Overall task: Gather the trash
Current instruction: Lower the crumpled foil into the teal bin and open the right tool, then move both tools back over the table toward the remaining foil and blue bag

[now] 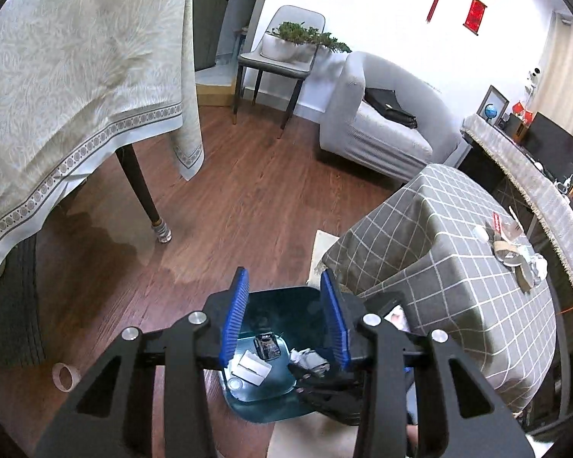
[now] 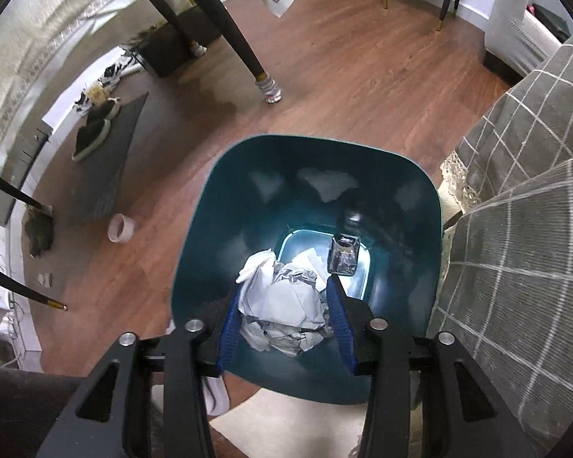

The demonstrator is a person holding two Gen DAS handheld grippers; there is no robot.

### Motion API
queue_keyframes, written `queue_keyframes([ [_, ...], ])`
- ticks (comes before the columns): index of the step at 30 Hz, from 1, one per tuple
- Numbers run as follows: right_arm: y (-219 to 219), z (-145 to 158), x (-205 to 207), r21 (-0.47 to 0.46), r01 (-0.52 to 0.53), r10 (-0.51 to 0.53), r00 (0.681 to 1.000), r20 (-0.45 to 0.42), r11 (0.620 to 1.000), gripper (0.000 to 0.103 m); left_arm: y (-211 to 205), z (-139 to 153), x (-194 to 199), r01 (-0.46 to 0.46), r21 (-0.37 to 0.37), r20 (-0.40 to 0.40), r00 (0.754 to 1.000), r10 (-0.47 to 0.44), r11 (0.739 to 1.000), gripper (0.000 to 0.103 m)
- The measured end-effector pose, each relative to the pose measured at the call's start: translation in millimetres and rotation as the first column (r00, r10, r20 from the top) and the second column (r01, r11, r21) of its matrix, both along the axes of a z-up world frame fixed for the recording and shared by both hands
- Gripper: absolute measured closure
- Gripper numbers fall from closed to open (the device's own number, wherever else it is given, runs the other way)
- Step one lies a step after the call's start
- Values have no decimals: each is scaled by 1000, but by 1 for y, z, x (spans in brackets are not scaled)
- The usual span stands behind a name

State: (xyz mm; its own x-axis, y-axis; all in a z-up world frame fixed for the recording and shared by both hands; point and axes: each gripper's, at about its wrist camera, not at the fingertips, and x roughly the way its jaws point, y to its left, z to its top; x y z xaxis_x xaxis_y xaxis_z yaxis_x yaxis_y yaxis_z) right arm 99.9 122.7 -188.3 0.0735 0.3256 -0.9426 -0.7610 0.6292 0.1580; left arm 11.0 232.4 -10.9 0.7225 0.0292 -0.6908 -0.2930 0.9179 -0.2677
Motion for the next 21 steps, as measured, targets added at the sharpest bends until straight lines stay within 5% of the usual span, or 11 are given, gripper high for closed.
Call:
queue_keyframes([
  [2, -1, 0, -1, 1, -1, 1, 1000, -1, 1000, 38, 1, 2, 1, -7, -14, 9, 1000, 8, 1000, 62],
  [9, -12, 3, -8, -16, -28, 28, 1000, -6, 999, 37, 0, 7, 2, -16, -24, 23, 1000, 17, 1000, 59],
  [14, -17, 29, -11, 45, -42, 41, 999, 27, 998, 52, -5, 12, 5, -26, 3, 31, 999, 26, 1000, 55],
  [21, -28, 84, -12, 183, -52, 31, 993, 117, 982, 56, -13, 27, 8, -45, 71, 57, 998, 41, 996, 46],
])
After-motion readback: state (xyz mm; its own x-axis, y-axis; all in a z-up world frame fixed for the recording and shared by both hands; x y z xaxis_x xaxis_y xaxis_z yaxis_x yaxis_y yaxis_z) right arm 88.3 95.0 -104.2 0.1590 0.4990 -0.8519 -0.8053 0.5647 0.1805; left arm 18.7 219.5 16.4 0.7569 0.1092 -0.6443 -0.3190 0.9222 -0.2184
